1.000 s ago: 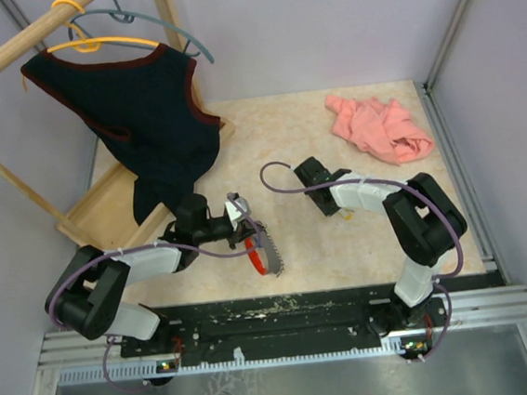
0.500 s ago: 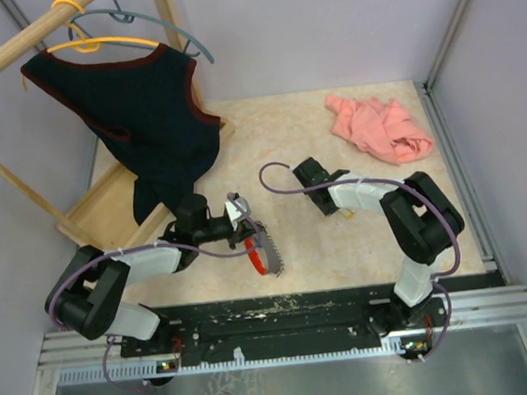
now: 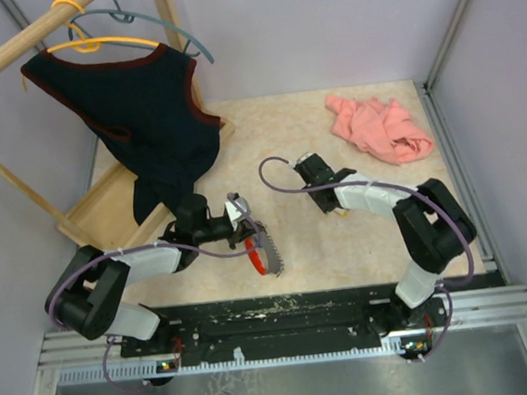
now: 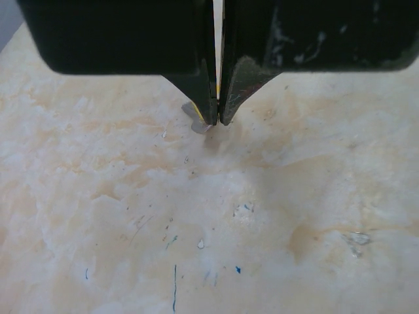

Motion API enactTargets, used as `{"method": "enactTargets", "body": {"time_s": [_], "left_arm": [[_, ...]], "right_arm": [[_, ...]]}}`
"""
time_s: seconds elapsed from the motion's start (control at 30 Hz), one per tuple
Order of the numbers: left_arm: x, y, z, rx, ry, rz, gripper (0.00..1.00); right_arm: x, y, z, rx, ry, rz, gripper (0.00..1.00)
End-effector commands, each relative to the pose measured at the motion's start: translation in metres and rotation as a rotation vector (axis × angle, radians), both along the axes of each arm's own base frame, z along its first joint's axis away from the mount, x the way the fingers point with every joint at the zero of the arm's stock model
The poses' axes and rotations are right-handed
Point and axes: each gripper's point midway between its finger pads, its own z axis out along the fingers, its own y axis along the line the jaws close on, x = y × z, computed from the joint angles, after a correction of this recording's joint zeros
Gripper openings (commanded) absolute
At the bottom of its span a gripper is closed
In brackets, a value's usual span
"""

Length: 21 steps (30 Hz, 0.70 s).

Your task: Put the keys on the keyring

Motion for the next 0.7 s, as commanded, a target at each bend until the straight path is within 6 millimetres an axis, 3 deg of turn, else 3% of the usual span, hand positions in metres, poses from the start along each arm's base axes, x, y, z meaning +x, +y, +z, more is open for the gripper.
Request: {"method": "enactTargets", "body": {"time_s": [0.0,0.33,0.67], "left_arm": [[0.002,-0.007,0.022,-0.038,-0.064,-0.034,0.00],[-0.003,-0.006,0.039,-0.062,-0.164,-0.072,0.00],[-0.011,-0.007,0.051,-0.089,-0.252,-0.136,0.00]], "right_arm": [[0.003,0.034,0.041,0.177,-0.090,0.102,0.00],[-0.031,0.103,0.108,0.531,-0.227,0.550,0.00],[-0.075,0.130,0.141,0.713,-0.408,0.899,0.00]]}}
